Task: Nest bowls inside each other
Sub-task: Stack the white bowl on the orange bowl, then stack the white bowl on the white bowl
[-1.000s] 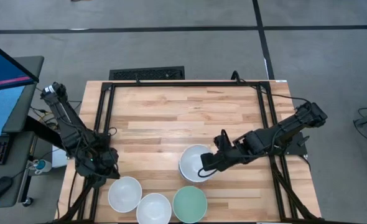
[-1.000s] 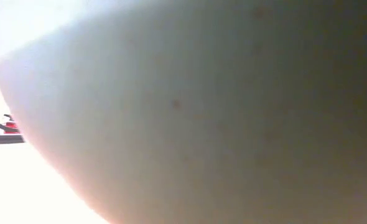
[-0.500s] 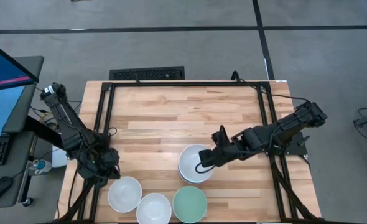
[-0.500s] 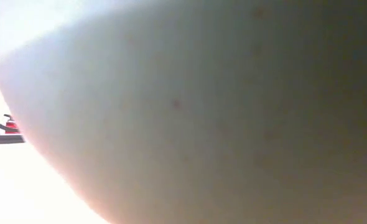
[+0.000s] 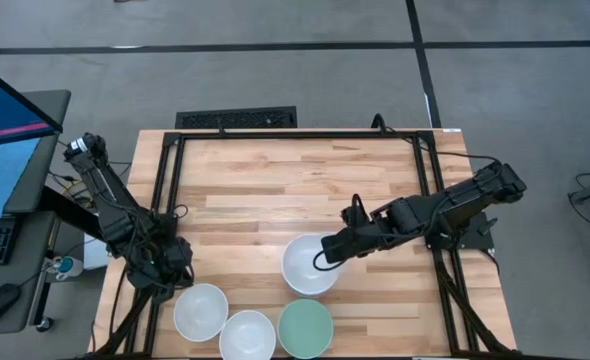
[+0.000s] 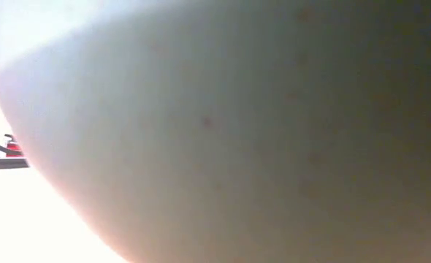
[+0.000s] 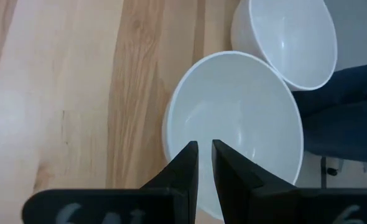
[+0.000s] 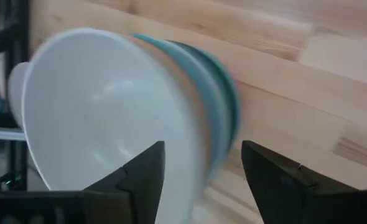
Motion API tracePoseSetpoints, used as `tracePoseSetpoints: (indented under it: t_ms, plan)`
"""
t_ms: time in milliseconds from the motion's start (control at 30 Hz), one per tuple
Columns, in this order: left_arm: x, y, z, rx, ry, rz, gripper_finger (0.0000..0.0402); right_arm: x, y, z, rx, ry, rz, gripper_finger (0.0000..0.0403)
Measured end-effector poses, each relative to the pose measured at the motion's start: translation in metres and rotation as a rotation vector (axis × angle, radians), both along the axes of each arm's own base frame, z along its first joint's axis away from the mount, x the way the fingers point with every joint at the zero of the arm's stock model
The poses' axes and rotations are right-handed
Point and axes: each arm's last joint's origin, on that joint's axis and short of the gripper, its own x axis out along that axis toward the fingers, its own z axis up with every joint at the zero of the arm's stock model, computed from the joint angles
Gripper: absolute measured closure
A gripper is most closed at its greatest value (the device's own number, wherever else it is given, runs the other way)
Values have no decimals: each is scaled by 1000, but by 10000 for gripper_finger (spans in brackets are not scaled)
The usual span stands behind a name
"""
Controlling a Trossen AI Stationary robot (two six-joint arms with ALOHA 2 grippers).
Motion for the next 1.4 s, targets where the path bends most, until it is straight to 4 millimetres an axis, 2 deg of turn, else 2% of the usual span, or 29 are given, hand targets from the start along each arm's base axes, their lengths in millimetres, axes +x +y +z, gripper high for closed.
tracePoseSetpoints:
  t_ms: [200, 367, 600, 800, 1033, 1200, 1400]
  plan:
    - [-1, 1, -1, 14, 9, 1, 365, 6, 2, 4, 9, -80, 24, 168]
    - [-1, 1, -1, 15, 10, 1, 365, 6, 0, 20, -29, -103, 38, 168]
    - [-3, 4, -4, 49, 39, 7, 365, -7, -8, 47, -148, -57, 7, 168]
    - [-2, 2, -7, 60, 64, 28, 360, -13, -9, 50, -178, -6, 16, 168]
    - [2, -8, -19, 76, 181, 21, 301, -21, -9, 50, -175, 39, 26, 168]
    - [10, -20, -25, 48, 188, 1, 251, -29, -13, 57, -190, 20, 15, 168]
    - [15, -28, -38, 104, 230, 8, 228, -35, -16, 61, -194, 19, 11, 168]
